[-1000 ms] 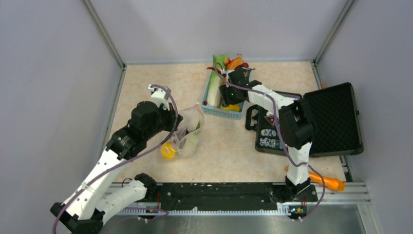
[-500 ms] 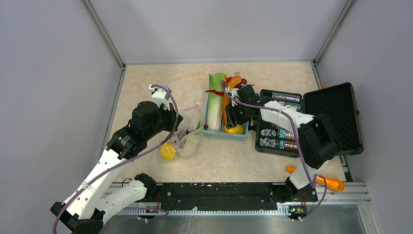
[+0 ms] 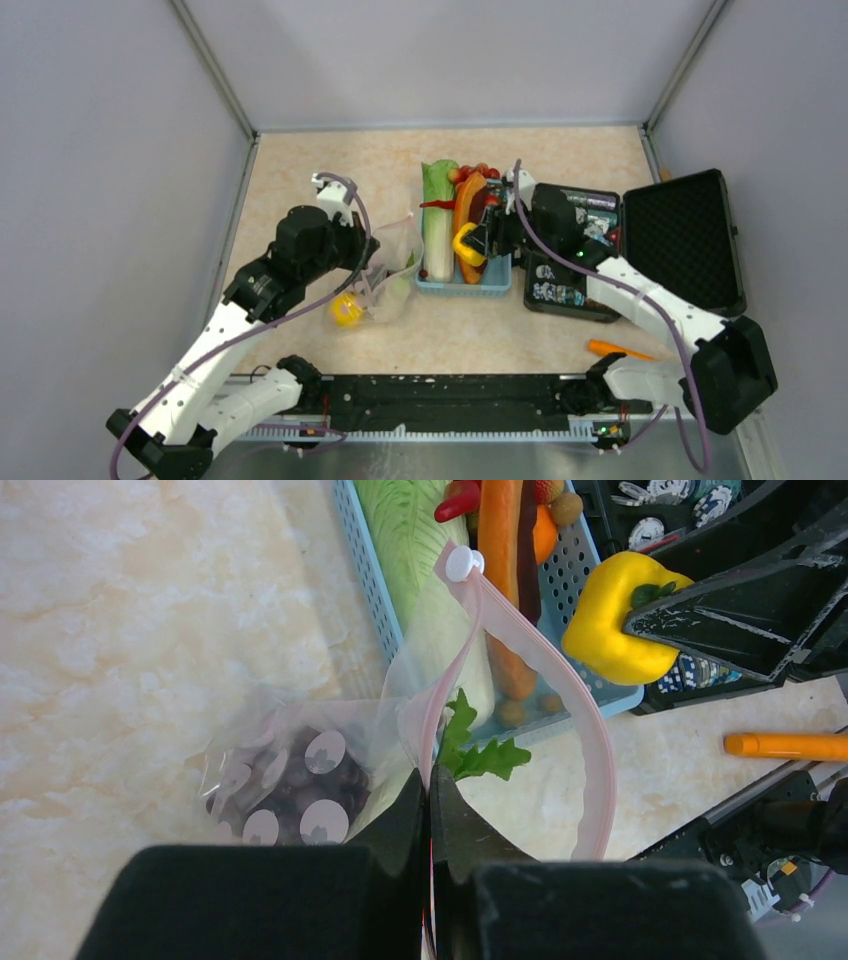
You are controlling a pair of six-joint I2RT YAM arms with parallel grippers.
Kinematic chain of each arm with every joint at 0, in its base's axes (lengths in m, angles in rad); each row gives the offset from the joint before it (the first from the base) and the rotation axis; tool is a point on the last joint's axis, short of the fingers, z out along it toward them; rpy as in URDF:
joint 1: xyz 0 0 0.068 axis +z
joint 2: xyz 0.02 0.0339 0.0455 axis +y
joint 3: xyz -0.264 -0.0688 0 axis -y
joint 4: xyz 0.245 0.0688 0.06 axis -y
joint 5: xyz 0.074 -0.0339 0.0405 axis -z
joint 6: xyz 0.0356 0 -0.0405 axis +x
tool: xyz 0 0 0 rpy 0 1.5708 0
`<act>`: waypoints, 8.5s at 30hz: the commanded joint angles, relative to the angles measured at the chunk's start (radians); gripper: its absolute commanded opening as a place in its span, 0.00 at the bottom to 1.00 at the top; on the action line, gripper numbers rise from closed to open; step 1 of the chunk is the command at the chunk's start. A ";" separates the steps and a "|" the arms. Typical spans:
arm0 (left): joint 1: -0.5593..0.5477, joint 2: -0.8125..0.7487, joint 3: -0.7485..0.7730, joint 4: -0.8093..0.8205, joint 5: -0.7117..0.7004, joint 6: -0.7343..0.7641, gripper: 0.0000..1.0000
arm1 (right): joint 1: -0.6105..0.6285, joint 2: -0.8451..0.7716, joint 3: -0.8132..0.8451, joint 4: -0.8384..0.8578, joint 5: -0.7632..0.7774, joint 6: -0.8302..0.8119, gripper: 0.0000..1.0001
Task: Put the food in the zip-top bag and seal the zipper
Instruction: Pick up the fake vegetable from the bin, then place the fake vegetable in the zipper food storage bag, then adjust the fake vegetable in the bin, then pick up the fake vegetable from the bin, then place the fake vegetable in the zipper food storage bag.
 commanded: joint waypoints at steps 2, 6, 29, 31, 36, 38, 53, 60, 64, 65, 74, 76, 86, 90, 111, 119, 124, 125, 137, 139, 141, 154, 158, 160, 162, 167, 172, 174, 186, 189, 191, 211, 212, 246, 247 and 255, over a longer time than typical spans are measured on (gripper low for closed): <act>0.001 0.013 0.007 0.042 0.034 -0.003 0.00 | 0.003 -0.077 -0.079 0.227 -0.016 0.172 0.34; 0.001 0.019 0.008 0.045 0.046 -0.006 0.00 | 0.005 -0.139 -0.162 0.397 -0.034 0.318 0.25; 0.002 -0.007 0.044 0.030 0.060 -0.021 0.00 | 0.346 0.130 -0.062 0.786 0.065 0.266 0.20; 0.002 -0.020 0.039 0.028 0.048 -0.024 0.00 | 0.350 0.130 -0.062 0.755 0.061 0.238 0.23; 0.001 -0.053 0.041 0.031 0.006 -0.030 0.00 | 0.391 0.108 -0.032 0.660 0.095 0.123 0.35; 0.000 -0.064 0.047 0.038 -0.002 -0.030 0.00 | 0.399 0.136 0.026 0.598 0.034 0.082 0.40; 0.001 -0.113 0.131 -0.071 -0.193 0.025 0.00 | 0.419 0.164 0.103 0.566 -0.076 0.067 0.76; 0.001 -0.142 0.097 -0.067 -0.247 0.021 0.00 | 0.418 -0.041 -0.054 0.550 0.280 0.031 0.76; 0.001 -0.176 0.083 -0.047 -0.275 0.017 0.00 | 0.357 -0.106 -0.068 0.344 0.570 0.065 0.80; 0.001 -0.187 0.074 -0.033 -0.277 0.022 0.00 | 0.316 -0.106 -0.061 0.284 0.571 0.090 0.80; 0.001 -0.073 0.075 -0.054 -0.126 0.025 0.00 | 0.056 -0.007 -0.049 0.133 0.508 0.159 0.73; 0.001 -0.057 0.073 -0.052 -0.089 0.013 0.00 | 0.004 0.035 0.002 0.124 0.448 0.104 0.67; 0.001 -0.107 0.022 -0.007 -0.067 -0.004 0.00 | -0.127 0.221 0.108 0.229 0.168 0.192 0.72; 0.002 -0.110 0.026 -0.018 -0.066 -0.003 0.00 | -0.132 0.280 0.125 0.286 0.034 0.246 0.76; 0.000 -0.110 0.011 -0.020 -0.072 -0.009 0.00 | 0.031 0.433 0.040 0.720 0.120 0.977 0.75; 0.001 -0.136 0.012 -0.032 -0.105 -0.010 0.00 | 0.051 0.508 0.043 0.743 0.233 1.115 0.66; 0.002 -0.129 0.012 -0.030 -0.098 -0.007 0.00 | 0.051 0.525 0.018 0.909 0.228 1.105 0.36; 0.002 -0.127 0.011 -0.030 -0.098 -0.007 0.00 | 0.051 0.525 0.015 0.929 0.220 1.099 0.32; 0.001 -0.123 0.000 -0.024 -0.096 -0.010 0.00 | 0.052 0.501 -0.028 1.039 0.041 1.050 0.04; 0.002 -0.119 0.000 -0.023 -0.094 -0.009 0.00 | 0.053 0.488 -0.026 1.022 -0.009 0.999 0.04; 0.000 -0.114 0.000 -0.019 -0.091 -0.009 0.00 | 0.052 0.471 -0.027 0.984 -0.040 0.947 0.03; 0.001 -0.118 0.003 -0.024 -0.098 -0.003 0.00 | 0.050 0.303 -0.064 0.489 -0.439 0.307 0.06; 0.001 -0.114 0.000 -0.019 -0.092 -0.002 0.00 | 0.048 0.202 -0.109 0.281 -0.478 0.112 0.08; 0.001 -0.106 0.000 -0.014 -0.082 -0.001 0.00 | 0.046 0.176 -0.098 0.145 -0.449 0.019 0.08; 0.001 -0.096 0.001 -0.012 -0.071 -0.003 0.00 | 0.043 0.162 -0.102 0.074 -0.413 -0.039 0.08; 0.001 -0.097 -0.001 -0.003 -0.063 -0.010 0.00 | 0.040 0.170 -0.072 -0.089 -0.465 -0.193 0.08; 0.001 -0.097 0.000 -0.006 -0.068 -0.012 0.00 | 0.030 0.140 -0.051 -0.179 -0.301 -0.247 0.25; 0.002 -0.095 -0.002 -0.003 -0.065 -0.012 0.00 | 0.015 0.130 -0.046 -0.177 -0.271 -0.223 0.45; 0.001 -0.084 -0.008 0.002 -0.058 -0.015 0.00 | -0.001 -0.064 -0.008 -0.050 -0.008 0.054 0.69; 0.001 -0.081 -0.012 0.012 -0.052 -0.016 0.00 | -0.001 -0.038 -0.048 0.111 -0.020 0.199 0.64; 0.002 -0.077 -0.013 0.018 -0.048 -0.018 0.00 | 0.001 0.012 -0.055 0.147 0.007 0.291 0.59; 0.000 -0.076 -0.011 0.013 -0.039 -0.020 0.00 | 0.128 0.289 0.028 0.086 0.210 0.343 0.45; 0.001 -0.077 -0.010 0.013 -0.038 -0.020 0.00 | 0.131 0.287 0.033 0.089 0.215 0.337 0.41; 0.002 -0.042 -0.008 0.035 -0.017 -0.019 0.00 | 0.133 -0.460 -0.630 1.297 -0.213 0.146 0.00; 0.002 -0.042 -0.009 0.036 -0.018 -0.019 0.00 | 0.134 -0.457 -0.629 1.339 -0.231 0.144 0.00; 0.002 -0.041 -0.008 0.038 0.019 -0.021 0.00 | 0.134 -0.369 -0.560 1.590 -0.287 0.135 0.00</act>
